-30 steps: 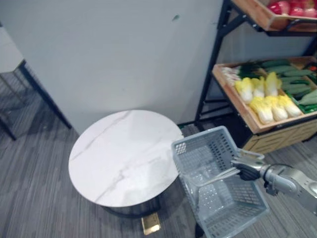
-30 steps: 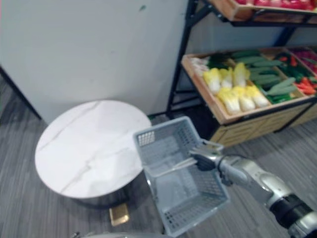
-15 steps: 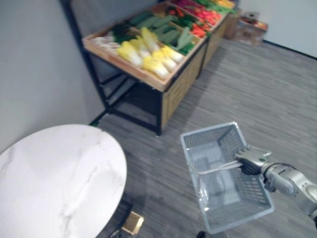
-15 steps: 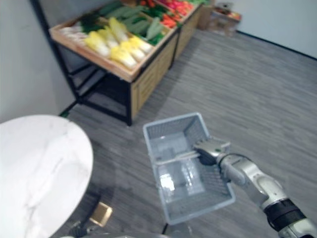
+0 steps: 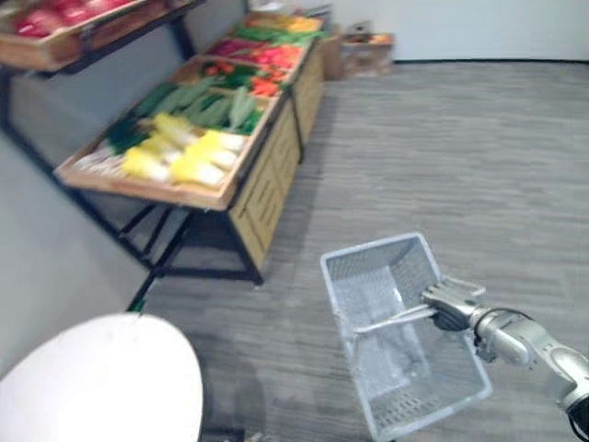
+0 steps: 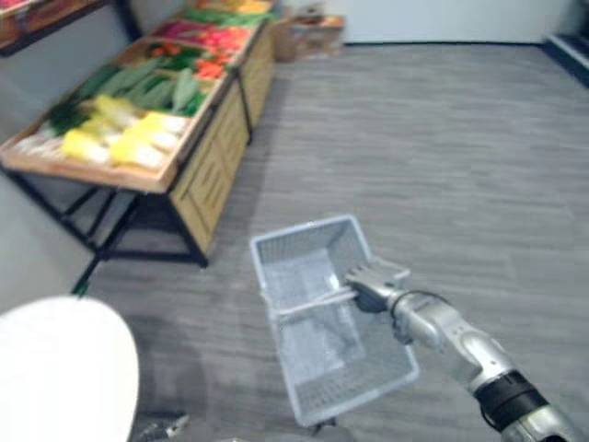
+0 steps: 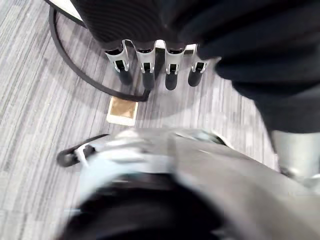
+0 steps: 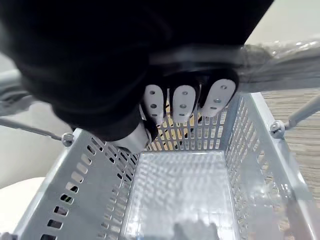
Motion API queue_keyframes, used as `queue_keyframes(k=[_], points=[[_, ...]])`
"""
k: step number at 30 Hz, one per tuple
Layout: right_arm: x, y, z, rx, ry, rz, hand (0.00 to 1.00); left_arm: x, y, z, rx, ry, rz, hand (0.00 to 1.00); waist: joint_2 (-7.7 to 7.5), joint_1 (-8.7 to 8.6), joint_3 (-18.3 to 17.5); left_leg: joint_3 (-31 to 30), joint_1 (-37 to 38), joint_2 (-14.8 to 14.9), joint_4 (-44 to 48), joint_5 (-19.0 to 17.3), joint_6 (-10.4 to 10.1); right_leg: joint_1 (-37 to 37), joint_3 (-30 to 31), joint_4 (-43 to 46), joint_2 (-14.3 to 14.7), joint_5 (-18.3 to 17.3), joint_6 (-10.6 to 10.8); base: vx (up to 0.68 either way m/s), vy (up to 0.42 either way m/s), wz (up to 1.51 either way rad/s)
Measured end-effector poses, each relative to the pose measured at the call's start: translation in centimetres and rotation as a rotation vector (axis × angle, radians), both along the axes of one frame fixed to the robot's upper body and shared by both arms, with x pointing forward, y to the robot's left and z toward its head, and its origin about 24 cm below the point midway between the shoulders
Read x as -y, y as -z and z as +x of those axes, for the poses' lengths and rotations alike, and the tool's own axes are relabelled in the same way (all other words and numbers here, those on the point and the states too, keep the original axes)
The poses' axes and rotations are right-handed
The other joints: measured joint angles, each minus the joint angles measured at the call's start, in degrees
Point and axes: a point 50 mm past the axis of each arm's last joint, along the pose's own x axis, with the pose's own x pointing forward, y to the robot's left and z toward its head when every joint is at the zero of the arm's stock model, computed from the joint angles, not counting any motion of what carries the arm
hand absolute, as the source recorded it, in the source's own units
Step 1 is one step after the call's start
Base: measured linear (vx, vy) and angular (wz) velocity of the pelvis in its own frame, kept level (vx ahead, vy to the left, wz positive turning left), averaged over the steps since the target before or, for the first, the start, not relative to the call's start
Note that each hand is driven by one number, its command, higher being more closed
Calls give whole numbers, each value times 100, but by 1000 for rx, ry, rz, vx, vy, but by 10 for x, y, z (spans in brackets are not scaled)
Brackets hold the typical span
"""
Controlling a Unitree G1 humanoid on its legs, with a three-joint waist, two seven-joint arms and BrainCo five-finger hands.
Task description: Pick vegetable in the basket
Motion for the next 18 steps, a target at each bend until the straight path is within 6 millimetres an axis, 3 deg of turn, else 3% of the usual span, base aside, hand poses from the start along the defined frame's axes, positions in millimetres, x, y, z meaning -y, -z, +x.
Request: queue_keyframes(k=[2, 4, 5, 8, 12, 13, 15, 16, 17, 18], points=[[-4, 1, 0, -2, -7, 16, 100, 1, 1, -10, -24, -7, -8, 0, 46, 80, 24, -904, 5, -382, -1080, -49, 33, -80, 295, 58, 87, 0, 1, 29, 185, -131], [-4, 1, 0, 0, -7, 13, 100, 2, 1, -10, -24, -8, -10, 0, 140, 139, 59, -1382, 13, -385, -2100, 125, 58, -227, 515, 143, 191, -13, 52, -8, 213, -88], [-3, -1, 1, 5, -13, 1, 100, 5, 1, -10, -20, -12, -16, 0, 274, 143, 80, -1588, -8, -317, -2547, 357, -62, -312, 633, 181, 282, -16, 97, -2, 194, -67], [-9, 6, 1, -25, -36, 2, 100, -3, -1, -1, 11, -31, 6, 0, 76, 135, 171, -1316, -33, -651, -2569, 280, -11, -318, 764, 21, -65, 221, 463, 99, 238, -33], [-8, 7, 1, -31, -40, 2, 100, -3, -2, 10, 46, -27, 9, 0, 125, 142, 168, -1195, 8, -991, -2554, 276, 192, -233, 742, -163, -406, 278, 584, 134, 221, 1], [-8, 7, 1, -33, -42, 2, 100, -5, -3, 13, 52, -23, 14, 0, 128, 142, 169, -1201, 6, -1053, -2560, 264, 212, -217, 693, -194, -478, 319, 745, 99, 71, 11], [-5, 9, -1, -38, -22, 10, 100, -4, -3, 17, 60, -11, 14, 0, 131, 147, 167, -1271, 63, -1117, -2556, 202, 289, -133, 540, -144, -532, 287, 800, 123, 62, 18], [-3, 10, -2, -40, -11, 13, 100, -3, -3, 18, 64, -4, 12, 0, 123, 153, 171, -1290, 102, -1149, -2542, 153, 340, -145, 513, 10, -555, 200, 917, 131, 66, 26], [6, 13, -7, -53, 41, 21, 100, 3, -2, 19, 57, 23, -3, 0, 153, 139, 173, -1404, 282, -1202, -2544, 11, 443, -265, 481, 768, -610, -91, 1007, 81, 52, 20], [9, 14, -9, -57, 57, 22, 100, 4, -2, 18, 55, 26, -3, 0, 183, 132, 179, -1427, 327, -1185, -2555, -39, 505, -427, 485, 1241, -604, -178, 955, 43, 53, 23]])
